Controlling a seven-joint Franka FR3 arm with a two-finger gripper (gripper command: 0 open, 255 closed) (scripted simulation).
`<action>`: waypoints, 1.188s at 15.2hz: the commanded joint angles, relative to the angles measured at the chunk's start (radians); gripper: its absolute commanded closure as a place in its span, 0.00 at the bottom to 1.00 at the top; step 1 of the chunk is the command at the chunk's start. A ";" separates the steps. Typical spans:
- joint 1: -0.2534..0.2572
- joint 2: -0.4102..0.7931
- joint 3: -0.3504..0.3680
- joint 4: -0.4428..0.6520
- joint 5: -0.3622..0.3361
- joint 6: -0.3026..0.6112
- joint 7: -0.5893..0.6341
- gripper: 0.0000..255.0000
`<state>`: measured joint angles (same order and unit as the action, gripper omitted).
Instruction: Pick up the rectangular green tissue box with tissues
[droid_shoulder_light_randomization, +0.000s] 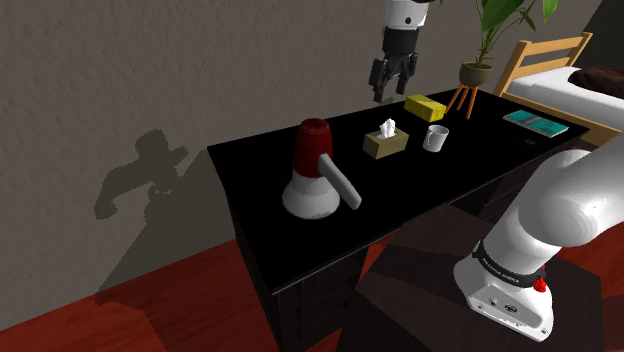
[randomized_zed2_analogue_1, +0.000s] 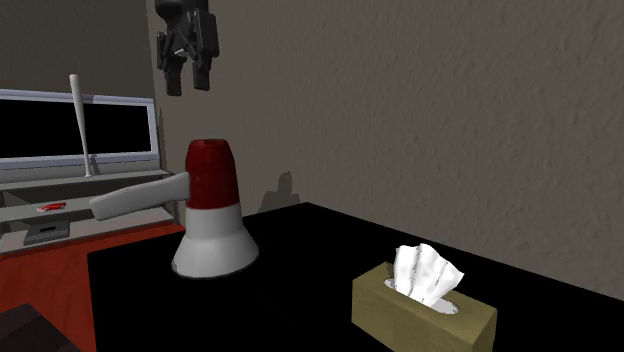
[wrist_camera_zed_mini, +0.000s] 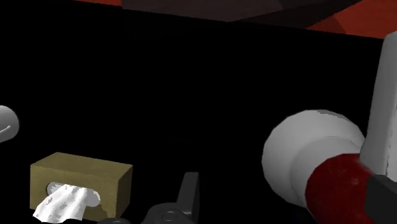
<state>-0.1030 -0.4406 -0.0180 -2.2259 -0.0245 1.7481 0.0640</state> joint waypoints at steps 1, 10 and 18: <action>-0.017 0.073 -0.007 0.032 -0.017 0.027 0.019 0.00; -0.088 0.373 -0.057 0.195 -0.085 0.099 0.095 0.00; -0.146 0.638 -0.116 0.393 -0.121 0.111 0.150 0.00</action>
<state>-0.2390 0.1548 -0.1240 -1.8646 -0.1425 1.8547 0.2112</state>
